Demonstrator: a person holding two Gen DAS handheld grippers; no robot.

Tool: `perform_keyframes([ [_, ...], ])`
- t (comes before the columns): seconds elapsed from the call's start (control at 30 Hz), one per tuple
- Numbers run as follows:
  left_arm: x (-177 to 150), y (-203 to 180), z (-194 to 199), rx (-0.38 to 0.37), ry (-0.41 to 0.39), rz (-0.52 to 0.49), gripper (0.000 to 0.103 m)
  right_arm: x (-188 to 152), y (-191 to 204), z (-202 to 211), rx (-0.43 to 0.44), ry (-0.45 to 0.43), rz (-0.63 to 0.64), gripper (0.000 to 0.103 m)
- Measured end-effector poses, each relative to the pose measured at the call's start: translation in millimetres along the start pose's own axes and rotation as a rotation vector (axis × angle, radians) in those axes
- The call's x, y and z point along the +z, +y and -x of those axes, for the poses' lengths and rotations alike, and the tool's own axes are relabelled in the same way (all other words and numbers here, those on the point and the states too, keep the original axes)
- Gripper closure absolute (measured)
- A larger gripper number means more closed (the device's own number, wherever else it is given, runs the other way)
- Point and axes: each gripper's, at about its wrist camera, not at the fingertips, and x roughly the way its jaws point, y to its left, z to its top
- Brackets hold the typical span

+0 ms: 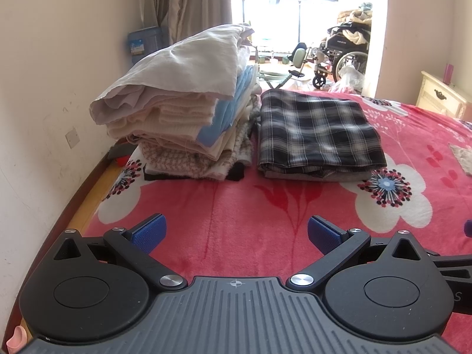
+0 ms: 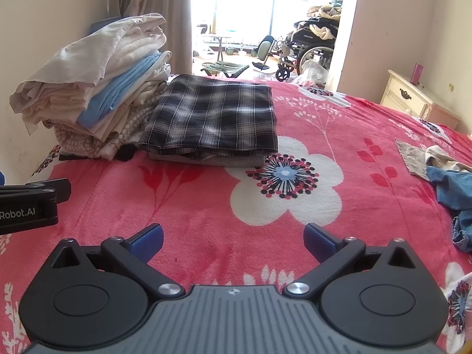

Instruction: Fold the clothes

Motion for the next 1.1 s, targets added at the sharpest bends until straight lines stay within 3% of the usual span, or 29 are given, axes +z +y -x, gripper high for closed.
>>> perform_keyframes([
  [1.1,0.4,0.6,1.9,0.003,-0.002,-0.002,0.0,0.0,1.5,2.8,-0.003,-0.002,-0.002,0.0],
])
